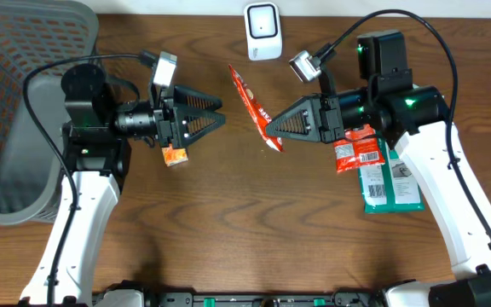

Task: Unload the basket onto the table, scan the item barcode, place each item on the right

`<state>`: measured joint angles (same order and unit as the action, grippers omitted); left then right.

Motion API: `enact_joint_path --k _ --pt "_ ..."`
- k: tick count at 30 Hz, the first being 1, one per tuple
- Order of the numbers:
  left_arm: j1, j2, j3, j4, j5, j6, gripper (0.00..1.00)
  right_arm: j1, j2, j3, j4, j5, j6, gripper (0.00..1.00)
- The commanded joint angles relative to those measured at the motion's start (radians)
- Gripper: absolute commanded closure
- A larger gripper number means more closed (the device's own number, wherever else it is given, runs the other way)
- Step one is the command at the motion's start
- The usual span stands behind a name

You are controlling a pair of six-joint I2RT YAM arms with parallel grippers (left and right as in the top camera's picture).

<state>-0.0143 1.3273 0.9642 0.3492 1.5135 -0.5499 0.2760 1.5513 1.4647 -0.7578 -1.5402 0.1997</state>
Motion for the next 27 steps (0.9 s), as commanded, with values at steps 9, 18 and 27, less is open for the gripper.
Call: enact_joint_path --k 9,18,27 --pt "-0.142 -0.009 0.015 0.211 -0.086 -0.18 0.28 0.027 -0.001 0.005 0.008 0.033 -0.023 0.99" --pt "-0.142 -0.009 0.015 0.374 -0.089 -0.302 0.28 0.032 -0.001 0.005 0.014 0.096 -0.042 0.99" --pt "-0.142 -0.005 0.015 0.371 -0.098 -0.301 0.32 0.074 -0.001 0.005 0.025 0.111 -0.051 0.99"
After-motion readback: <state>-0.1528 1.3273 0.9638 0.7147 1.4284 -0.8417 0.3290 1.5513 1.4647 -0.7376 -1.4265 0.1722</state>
